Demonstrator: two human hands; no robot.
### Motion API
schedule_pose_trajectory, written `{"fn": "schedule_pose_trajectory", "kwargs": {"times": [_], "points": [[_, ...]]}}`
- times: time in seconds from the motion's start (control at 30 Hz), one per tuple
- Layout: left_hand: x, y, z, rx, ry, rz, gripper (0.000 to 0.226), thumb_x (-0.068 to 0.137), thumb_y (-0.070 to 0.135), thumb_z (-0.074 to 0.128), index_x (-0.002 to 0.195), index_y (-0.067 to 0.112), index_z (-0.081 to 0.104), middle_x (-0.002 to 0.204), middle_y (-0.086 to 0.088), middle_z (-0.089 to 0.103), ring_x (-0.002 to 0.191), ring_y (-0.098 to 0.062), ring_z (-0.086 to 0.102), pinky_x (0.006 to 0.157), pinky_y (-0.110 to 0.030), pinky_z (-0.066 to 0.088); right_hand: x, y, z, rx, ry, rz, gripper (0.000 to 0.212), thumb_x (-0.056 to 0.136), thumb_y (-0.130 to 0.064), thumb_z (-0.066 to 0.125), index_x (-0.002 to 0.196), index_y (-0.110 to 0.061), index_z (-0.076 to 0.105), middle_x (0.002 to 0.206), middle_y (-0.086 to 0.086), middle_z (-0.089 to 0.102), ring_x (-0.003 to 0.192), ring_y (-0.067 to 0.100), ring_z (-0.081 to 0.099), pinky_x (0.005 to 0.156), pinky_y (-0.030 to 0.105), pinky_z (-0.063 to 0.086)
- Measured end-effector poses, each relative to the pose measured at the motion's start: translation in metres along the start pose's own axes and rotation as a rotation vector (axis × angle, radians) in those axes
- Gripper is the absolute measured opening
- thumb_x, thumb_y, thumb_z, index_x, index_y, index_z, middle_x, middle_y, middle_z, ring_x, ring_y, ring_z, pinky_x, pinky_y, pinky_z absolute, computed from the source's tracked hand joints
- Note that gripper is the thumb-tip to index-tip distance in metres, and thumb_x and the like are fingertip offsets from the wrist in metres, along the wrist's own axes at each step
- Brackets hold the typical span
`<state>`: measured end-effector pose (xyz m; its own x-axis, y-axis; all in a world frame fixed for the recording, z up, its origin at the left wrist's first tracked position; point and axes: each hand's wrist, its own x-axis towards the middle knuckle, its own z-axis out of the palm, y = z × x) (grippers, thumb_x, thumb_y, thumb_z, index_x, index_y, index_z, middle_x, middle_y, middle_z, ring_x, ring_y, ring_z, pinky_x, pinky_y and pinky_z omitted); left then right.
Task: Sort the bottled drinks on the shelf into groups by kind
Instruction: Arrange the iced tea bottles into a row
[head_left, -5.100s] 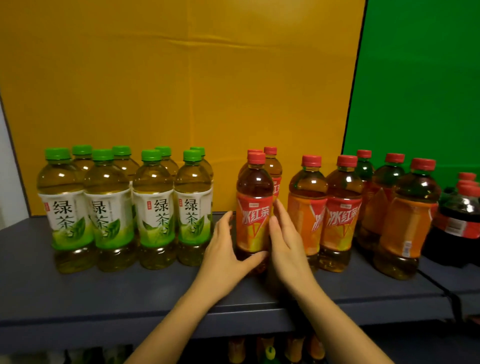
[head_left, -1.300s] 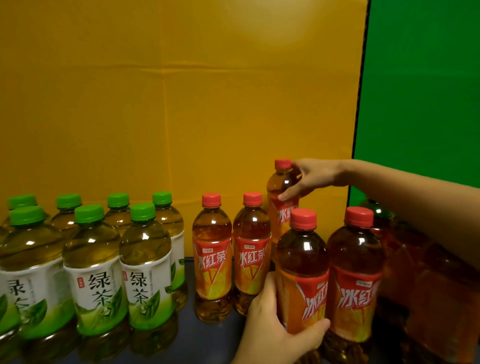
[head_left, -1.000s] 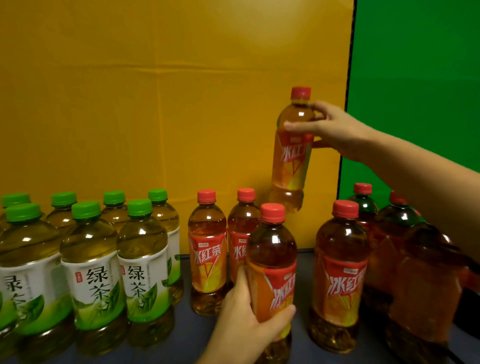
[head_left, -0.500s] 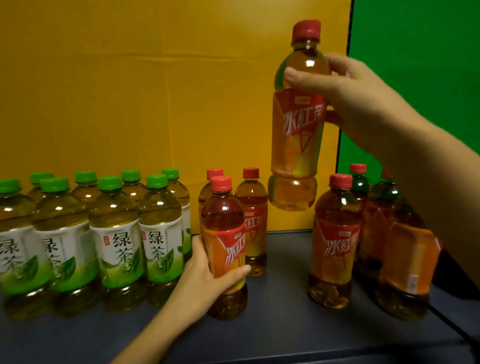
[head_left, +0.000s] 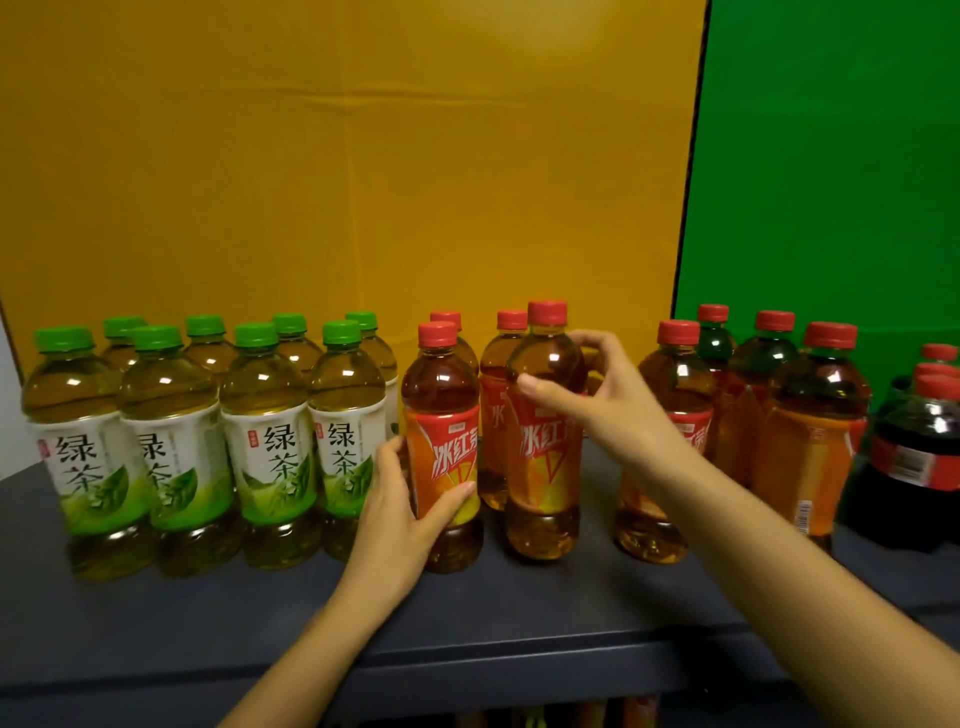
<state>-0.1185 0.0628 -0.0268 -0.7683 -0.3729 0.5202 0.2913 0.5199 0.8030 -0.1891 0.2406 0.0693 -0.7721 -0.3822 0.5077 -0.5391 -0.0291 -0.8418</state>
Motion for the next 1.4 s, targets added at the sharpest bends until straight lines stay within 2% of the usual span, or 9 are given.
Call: {"fn": "schedule_pose_trajectory", "kwargs": {"times": [0.17, 0.3, 0.43, 0.77, 0.83, 0.97, 1.17, 1.3, 1.4], "points": [[-0.001, -0.002, -0.001, 0.062, 0.057, 0.070, 0.056, 0.071, 0.049, 0.062, 0.121, 0.042, 0.039, 0.120, 0.007, 0.051, 0.114, -0.007, 0.053, 0.094, -0.031, 0.049, -0.002, 0.024, 0.012, -0.028, 0.061, -0.016, 0.062, 0.074, -0.031, 0.073, 0.126, -0.022, 0.041, 0.098, -0.019, 0.057, 0.085, -0.008, 0.058, 0.072, 0.015, 0.051], [-0.004, -0.004, 0.000, 0.051, 0.073, 0.060, 0.071, 0.072, 0.033, 0.071, 0.133, 0.026, 0.036, 0.122, 0.011, 0.050, 0.106, 0.008, 0.050, 0.083, -0.005, 0.044, -0.006, 0.035, 0.023, -0.073, 0.071, -0.070, 0.063, 0.081, -0.039, 0.064, 0.135, -0.026, 0.033, 0.118, -0.011, 0.056, 0.104, -0.006, 0.056, 0.087, 0.020, 0.051], [-0.008, -0.007, -0.003, 0.064, 0.069, 0.075, 0.070, 0.071, 0.023, 0.075, 0.132, 0.014, 0.042, 0.120, 0.009, 0.053, 0.106, -0.001, 0.054, 0.081, 0.001, 0.042, -0.027, 0.054, 0.031, -0.197, 0.015, -0.080, 0.086, 0.083, -0.047, 0.060, 0.146, -0.029, 0.004, 0.147, -0.008, 0.024, 0.135, 0.007, 0.029, 0.112, 0.035, 0.030], [-0.008, -0.008, 0.003, 0.068, 0.090, 0.084, 0.069, 0.074, 0.019, 0.072, 0.134, 0.007, 0.038, 0.119, 0.006, 0.049, 0.112, -0.008, 0.053, 0.090, -0.017, 0.043, -0.041, 0.076, 0.042, -0.268, 0.047, -0.038, 0.075, 0.084, -0.026, 0.065, 0.141, -0.023, 0.016, 0.129, -0.012, 0.038, 0.116, -0.004, 0.038, 0.093, 0.013, 0.035], [-0.008, -0.009, 0.004, 0.077, 0.102, 0.091, 0.067, 0.075, 0.020, 0.071, 0.133, 0.008, 0.039, 0.118, 0.007, 0.046, 0.110, -0.009, 0.052, 0.087, -0.014, 0.043, -0.041, 0.080, 0.042, -0.244, 0.064, -0.033, 0.075, 0.083, -0.027, 0.067, 0.140, -0.023, 0.019, 0.134, -0.007, 0.043, 0.118, 0.000, 0.042, 0.097, 0.018, 0.038], [-0.006, -0.013, 0.005, 0.100, 0.110, 0.083, 0.069, 0.077, 0.022, 0.070, 0.135, 0.009, 0.037, 0.121, 0.002, 0.044, 0.115, -0.016, 0.052, 0.093, -0.030, 0.047, -0.041, 0.087, 0.046, -0.275, 0.112, -0.029, 0.078, 0.080, -0.034, 0.068, 0.141, -0.025, 0.020, 0.138, -0.002, 0.043, 0.128, 0.011, 0.042, 0.105, 0.038, 0.041], [-0.007, -0.014, 0.005, 0.161, 0.115, 0.080, 0.074, 0.080, 0.024, 0.069, 0.140, 0.012, 0.028, 0.137, -0.007, 0.044, 0.123, -0.017, 0.049, 0.100, -0.039, 0.046, -0.046, 0.082, 0.048, -0.285, 0.117, -0.018, 0.080, 0.081, -0.037, 0.066, 0.143, -0.027, 0.017, 0.142, -0.002, 0.040, 0.131, 0.013, 0.038, 0.107, 0.043, 0.039], [-0.017, -0.004, 0.003, 0.200, 0.153, 0.177, 0.075, 0.083, 0.016, 0.066, 0.144, 0.014, 0.023, 0.144, -0.004, 0.030, 0.127, -0.009, 0.038, 0.100, -0.026, 0.038, -0.056, 0.069, 0.034, -0.389, 0.105, -0.054, 0.072, 0.085, -0.035, 0.061, 0.144, -0.021, 0.023, 0.140, -0.010, 0.036, 0.132, 0.007, 0.034, 0.109, 0.030, 0.032], [-0.029, 0.007, 0.004, 0.207, 0.268, 0.306, 0.061, 0.084, 0.012, 0.065, 0.137, 0.013, 0.034, 0.143, -0.003, 0.027, 0.128, -0.007, 0.033, 0.101, -0.018, 0.034, -0.072, 0.057, 0.009, -0.454, 0.194, -0.159, 0.048, 0.088, -0.025, 0.059, 0.133, -0.024, 0.042, 0.125, -0.017, 0.045, 0.120, 0.000, 0.042, 0.100, 0.019, 0.036]]}}
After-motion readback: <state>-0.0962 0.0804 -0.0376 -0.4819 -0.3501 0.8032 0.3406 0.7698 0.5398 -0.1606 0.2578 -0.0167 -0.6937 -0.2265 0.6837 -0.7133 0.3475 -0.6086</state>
